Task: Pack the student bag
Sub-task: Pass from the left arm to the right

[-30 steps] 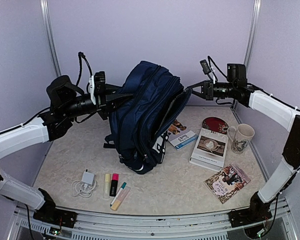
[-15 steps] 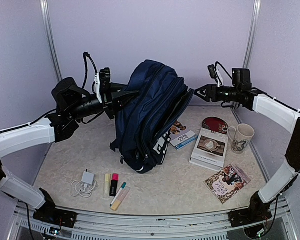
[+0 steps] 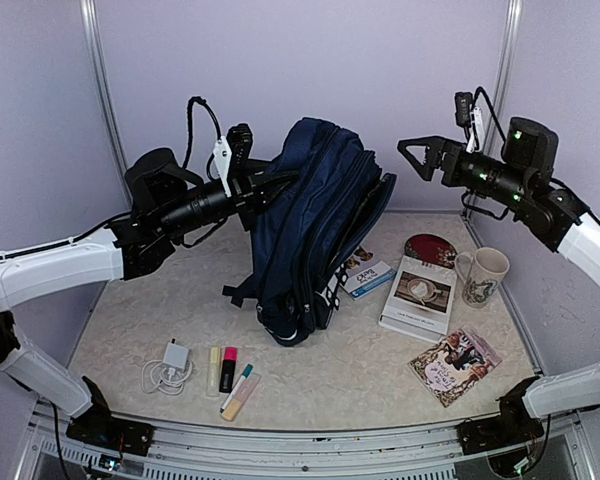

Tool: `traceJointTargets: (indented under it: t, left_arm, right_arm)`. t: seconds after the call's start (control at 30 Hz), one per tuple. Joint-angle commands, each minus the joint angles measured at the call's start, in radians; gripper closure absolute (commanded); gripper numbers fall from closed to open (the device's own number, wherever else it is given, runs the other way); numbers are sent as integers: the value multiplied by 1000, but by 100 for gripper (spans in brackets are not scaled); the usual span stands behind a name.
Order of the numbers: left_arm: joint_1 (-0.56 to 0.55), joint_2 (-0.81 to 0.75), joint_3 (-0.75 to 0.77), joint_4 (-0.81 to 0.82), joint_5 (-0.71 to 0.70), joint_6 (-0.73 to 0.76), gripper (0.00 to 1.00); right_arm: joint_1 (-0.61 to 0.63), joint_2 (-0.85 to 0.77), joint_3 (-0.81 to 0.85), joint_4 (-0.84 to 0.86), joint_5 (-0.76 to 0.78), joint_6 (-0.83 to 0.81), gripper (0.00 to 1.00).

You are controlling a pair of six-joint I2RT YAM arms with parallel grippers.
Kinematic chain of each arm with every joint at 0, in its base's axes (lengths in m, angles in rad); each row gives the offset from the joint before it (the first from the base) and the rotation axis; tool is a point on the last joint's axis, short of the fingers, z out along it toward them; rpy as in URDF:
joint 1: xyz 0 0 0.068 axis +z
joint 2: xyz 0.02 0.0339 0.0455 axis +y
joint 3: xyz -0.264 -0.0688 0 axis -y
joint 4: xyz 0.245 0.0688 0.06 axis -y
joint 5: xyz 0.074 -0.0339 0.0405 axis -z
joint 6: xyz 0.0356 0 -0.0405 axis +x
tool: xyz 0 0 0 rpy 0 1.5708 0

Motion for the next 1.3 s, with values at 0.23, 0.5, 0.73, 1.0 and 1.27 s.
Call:
traceJointTargets:
  t: [0.23, 0.5, 0.73, 1.0, 1.27]
  left_arm:
    - [-24, 37, 61, 76, -63, -8, 100]
    - [-28, 31, 57, 77, -84, -1, 100]
    - [-26, -4, 27, 84, -133, 25, 100]
    - [-21, -91, -8, 135, -289, 5, 100]
    - [-15, -186, -121, 184, -366, -83, 66]
  right_arm:
    - [50, 88, -82, 13, -111, 117, 6]
    - [50, 159, -86, -8, -193, 134, 27]
    - [46, 151, -82, 16, -204, 104, 74]
    - [18, 306, 265, -82, -163, -94, 100]
    - [-46, 599, 883, -218, -164, -324, 100]
